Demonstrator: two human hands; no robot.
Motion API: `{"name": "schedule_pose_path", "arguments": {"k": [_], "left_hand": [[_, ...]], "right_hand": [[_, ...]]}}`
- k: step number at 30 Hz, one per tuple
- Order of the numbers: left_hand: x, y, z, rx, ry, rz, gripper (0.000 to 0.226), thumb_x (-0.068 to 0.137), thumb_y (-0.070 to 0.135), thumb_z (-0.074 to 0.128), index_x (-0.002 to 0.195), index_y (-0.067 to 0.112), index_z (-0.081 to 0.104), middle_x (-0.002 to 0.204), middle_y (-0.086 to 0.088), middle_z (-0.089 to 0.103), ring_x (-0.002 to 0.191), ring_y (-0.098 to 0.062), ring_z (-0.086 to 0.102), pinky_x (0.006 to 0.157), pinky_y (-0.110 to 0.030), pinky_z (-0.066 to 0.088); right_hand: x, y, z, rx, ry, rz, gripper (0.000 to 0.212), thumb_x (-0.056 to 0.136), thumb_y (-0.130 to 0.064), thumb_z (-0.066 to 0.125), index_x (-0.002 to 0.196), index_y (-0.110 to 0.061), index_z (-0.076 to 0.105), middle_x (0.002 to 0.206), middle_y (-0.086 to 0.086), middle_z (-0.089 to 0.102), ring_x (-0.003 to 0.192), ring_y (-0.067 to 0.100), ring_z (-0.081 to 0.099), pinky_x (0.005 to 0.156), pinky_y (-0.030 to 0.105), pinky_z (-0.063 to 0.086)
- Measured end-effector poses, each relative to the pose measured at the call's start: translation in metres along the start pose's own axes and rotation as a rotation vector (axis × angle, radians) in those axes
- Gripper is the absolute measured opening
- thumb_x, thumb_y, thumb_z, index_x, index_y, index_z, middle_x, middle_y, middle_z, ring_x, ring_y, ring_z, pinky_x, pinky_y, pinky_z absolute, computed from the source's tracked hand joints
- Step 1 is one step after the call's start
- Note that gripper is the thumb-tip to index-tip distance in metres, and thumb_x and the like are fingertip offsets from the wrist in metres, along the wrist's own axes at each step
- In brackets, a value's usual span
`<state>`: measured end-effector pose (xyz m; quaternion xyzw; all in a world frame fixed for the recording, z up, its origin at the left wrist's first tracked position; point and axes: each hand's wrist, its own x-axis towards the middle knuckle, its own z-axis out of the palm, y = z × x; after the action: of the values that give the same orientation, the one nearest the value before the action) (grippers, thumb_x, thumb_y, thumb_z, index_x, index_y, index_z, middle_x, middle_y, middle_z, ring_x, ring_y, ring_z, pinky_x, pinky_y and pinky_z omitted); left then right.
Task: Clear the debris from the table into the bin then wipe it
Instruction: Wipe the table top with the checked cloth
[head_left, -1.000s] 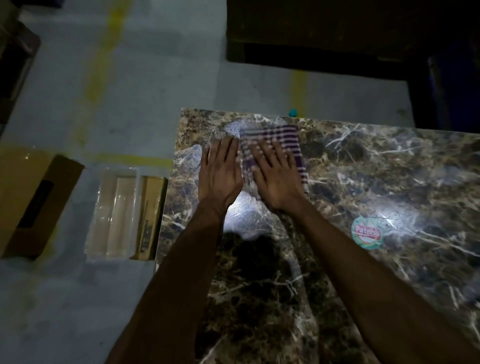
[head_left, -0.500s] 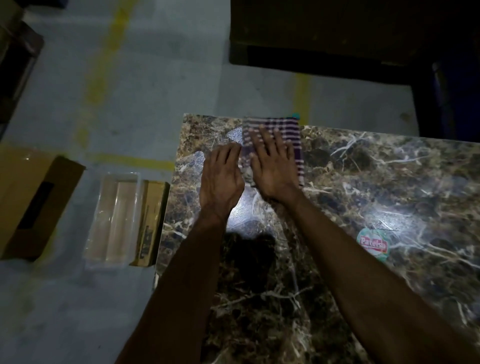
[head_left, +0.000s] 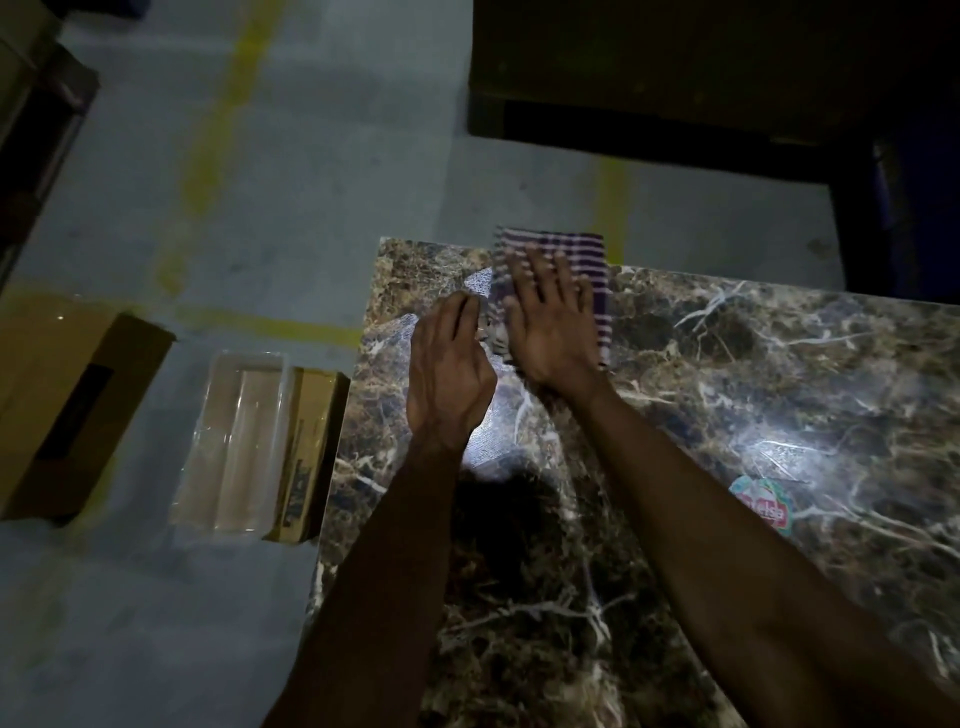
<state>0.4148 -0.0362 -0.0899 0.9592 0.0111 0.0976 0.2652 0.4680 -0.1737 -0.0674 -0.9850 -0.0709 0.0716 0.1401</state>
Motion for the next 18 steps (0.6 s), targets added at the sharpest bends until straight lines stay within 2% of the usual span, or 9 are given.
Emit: {"name": "schedule_pose_path", "arguments": {"k": [4, 6, 9, 12, 14, 18], "left_hand": [[0.001, 0.004, -0.005, -0.012, 0.007, 0.001, 0.055, 0.097, 0.02, 0.035, 0.147, 0.006, 0.052, 0.152, -0.013, 0.051, 0.143, -0.028, 0.045, 0.121, -0.049, 0.032], [0.0, 0.005, -0.005, -0.03, 0.013, -0.009, 0.055, 0.096, 0.017, 0.035, 0.148, 0.006, 0.051, 0.153, -0.012, 0.05, 0.144, -0.028, 0.042, 0.122, -0.049, 0.03], [0.0, 0.003, -0.006, -0.059, 0.049, -0.044, 0.055, 0.091, 0.004, 0.045, 0.146, 0.006, 0.051, 0.149, -0.012, 0.052, 0.14, -0.029, 0.044, 0.121, -0.047, 0.031], [0.002, 0.002, -0.01, -0.047, 0.11, -0.105, 0.053, 0.087, -0.003, 0.051, 0.14, 0.004, 0.053, 0.14, -0.012, 0.056, 0.131, -0.029, 0.05, 0.116, -0.042, 0.036], [0.003, 0.002, -0.008, -0.05, 0.122, -0.101, 0.049, 0.089, -0.001, 0.051, 0.138, 0.004, 0.054, 0.138, -0.013, 0.057, 0.128, -0.03, 0.05, 0.114, -0.043, 0.037], [0.003, 0.0, -0.007, -0.113, 0.162, -0.083, 0.035, 0.102, 0.016, 0.045, 0.132, 0.005, 0.059, 0.135, -0.013, 0.06, 0.125, -0.031, 0.053, 0.114, -0.045, 0.037]], "right_hand": [[-0.03, 0.002, 0.007, -0.048, -0.036, -0.18, 0.057, 0.11, -0.043, 0.014, 0.166, -0.031, 0.011, 0.174, -0.002, 0.009, 0.161, 0.024, 0.002, 0.129, 0.049, 0.003], [-0.046, 0.023, 0.004, -0.064, -0.055, -0.201, 0.056, 0.111, -0.044, 0.016, 0.165, -0.035, 0.008, 0.174, -0.005, 0.007, 0.161, 0.021, 0.0, 0.129, 0.048, 0.003], [-0.046, 0.039, -0.003, -0.054, -0.043, -0.12, 0.056, 0.111, -0.045, 0.016, 0.165, -0.037, 0.004, 0.174, -0.006, 0.002, 0.16, 0.019, -0.003, 0.129, 0.048, 0.001], [-0.02, 0.017, -0.002, -0.015, -0.001, 0.038, 0.059, 0.109, -0.047, 0.011, 0.165, -0.035, 0.001, 0.174, -0.004, -0.002, 0.16, 0.024, -0.006, 0.126, 0.048, -0.007], [-0.005, -0.007, 0.003, -0.017, 0.0, 0.061, 0.061, 0.107, -0.046, 0.01, 0.166, -0.031, 0.003, 0.174, 0.0, -0.001, 0.16, 0.027, -0.005, 0.126, 0.05, -0.007], [-0.016, -0.028, 0.014, -0.049, -0.022, -0.144, 0.056, 0.11, -0.041, 0.019, 0.165, -0.03, 0.016, 0.173, -0.001, 0.012, 0.16, 0.026, 0.005, 0.128, 0.049, 0.006]]}}
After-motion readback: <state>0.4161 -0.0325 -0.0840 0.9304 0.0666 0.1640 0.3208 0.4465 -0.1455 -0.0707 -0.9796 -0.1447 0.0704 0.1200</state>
